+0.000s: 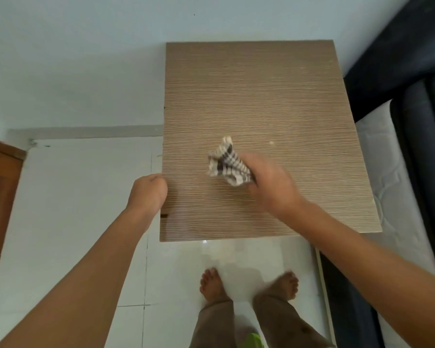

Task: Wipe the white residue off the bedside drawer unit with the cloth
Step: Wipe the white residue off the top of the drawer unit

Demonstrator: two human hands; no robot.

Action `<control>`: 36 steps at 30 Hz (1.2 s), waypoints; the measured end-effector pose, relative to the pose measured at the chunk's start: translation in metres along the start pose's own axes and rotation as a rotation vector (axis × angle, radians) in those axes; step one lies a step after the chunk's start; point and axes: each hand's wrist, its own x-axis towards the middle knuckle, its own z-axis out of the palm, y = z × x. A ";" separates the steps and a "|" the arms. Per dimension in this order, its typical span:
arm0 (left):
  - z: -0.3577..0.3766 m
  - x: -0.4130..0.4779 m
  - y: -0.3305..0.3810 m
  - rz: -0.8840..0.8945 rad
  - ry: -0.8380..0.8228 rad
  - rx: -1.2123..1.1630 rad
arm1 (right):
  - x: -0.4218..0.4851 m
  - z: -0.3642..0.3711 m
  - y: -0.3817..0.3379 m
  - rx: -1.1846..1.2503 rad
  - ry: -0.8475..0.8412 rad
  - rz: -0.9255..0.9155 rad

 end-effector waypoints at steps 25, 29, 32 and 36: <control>-0.007 0.000 -0.009 0.261 -0.094 0.110 | -0.103 0.069 -0.038 0.133 -0.379 -0.374; 0.003 -0.004 -0.005 0.321 0.002 0.132 | -0.064 0.027 -0.012 0.047 -0.015 -0.168; 0.007 -0.004 -0.010 0.325 0.022 0.148 | -0.018 0.005 0.013 -0.082 0.138 0.093; 0.009 0.004 -0.018 0.270 0.015 0.103 | 0.030 0.009 0.042 -0.139 0.202 0.306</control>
